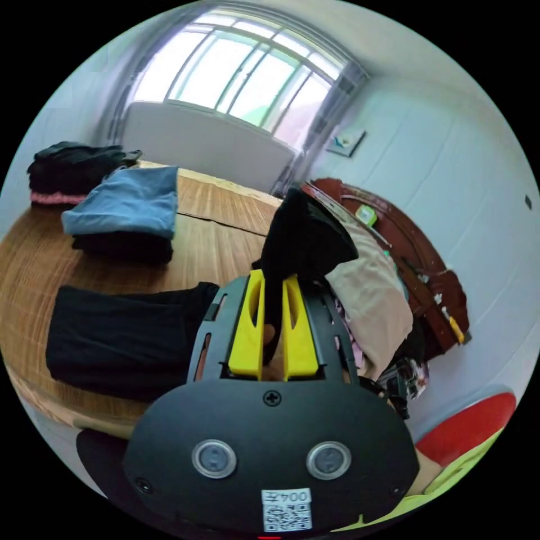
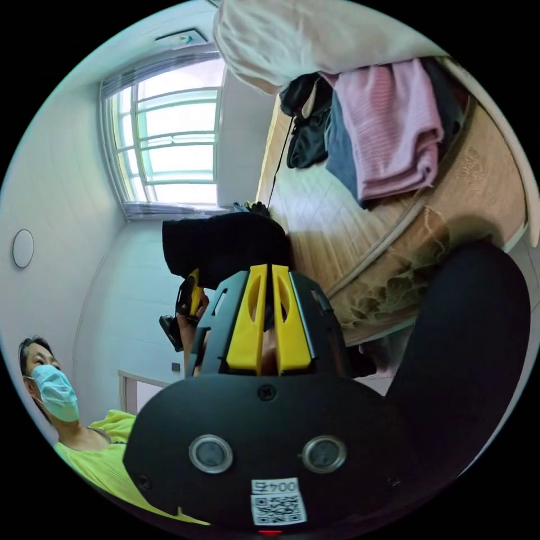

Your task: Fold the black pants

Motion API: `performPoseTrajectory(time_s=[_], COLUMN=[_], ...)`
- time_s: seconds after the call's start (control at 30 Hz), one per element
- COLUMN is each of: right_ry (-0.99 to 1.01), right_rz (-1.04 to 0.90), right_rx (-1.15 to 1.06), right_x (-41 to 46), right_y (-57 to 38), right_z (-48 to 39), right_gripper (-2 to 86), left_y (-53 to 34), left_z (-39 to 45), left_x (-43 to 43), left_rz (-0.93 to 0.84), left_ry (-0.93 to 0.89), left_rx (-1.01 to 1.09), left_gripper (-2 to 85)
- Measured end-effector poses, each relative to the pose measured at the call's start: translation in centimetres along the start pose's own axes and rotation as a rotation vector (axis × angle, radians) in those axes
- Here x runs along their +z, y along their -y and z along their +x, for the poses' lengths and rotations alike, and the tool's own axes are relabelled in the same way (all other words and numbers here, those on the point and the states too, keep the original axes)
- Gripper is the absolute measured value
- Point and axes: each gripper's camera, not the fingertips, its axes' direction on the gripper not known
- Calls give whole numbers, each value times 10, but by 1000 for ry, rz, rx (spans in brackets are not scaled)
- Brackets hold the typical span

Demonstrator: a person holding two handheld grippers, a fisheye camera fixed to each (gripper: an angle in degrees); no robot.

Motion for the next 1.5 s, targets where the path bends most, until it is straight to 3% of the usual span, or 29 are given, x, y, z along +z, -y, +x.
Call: performPoseTrajectory(time_s=[0.17, 0.4, 0.57, 0.7, 0.8, 0.9, 1.2, 1.33, 1.5], right_ry=[-58, -193, -295, -454, -576, -608, -663, -679, -747], right_rz=[-81, -250, -323, -333, -350, -335, -272, -274, -321], right_rx=[-60, -122, -280, -507, -641, -721, -899, -975, -1014], right_x=[48, 136, 195, 248, 286, 312, 386, 438, 520], right_y=[-15, -50, -73, -98, -113, -121, -124, -113, -84], right_z=[-33, -68, -108, -144, -159, -173, -208, -229, -249], right_gripper=[-1, -1, 33, 64, 68, 64, 36, 61, 88], left_y=[-32, -126, -102, -112, -147, -161, -112, -39, -8], left_z=[-164, -354, -358, -371, -415, -423, -388, -371, -412], left_x=[-89, -88, -107, -110, -96, -117, -177, -89, 1], left_rz=[180, 212, 246, 207, 166, 267, 421, 246, 32], left_ry=[56, -23, -83, 48, -93, -201, 52, 95, 286], left_rx=[-265, -800, -692, -635, -767, -737, -410, -225, -206], left_gripper=[27, 37, 40, 42, 43, 33, 6, 2, 1])
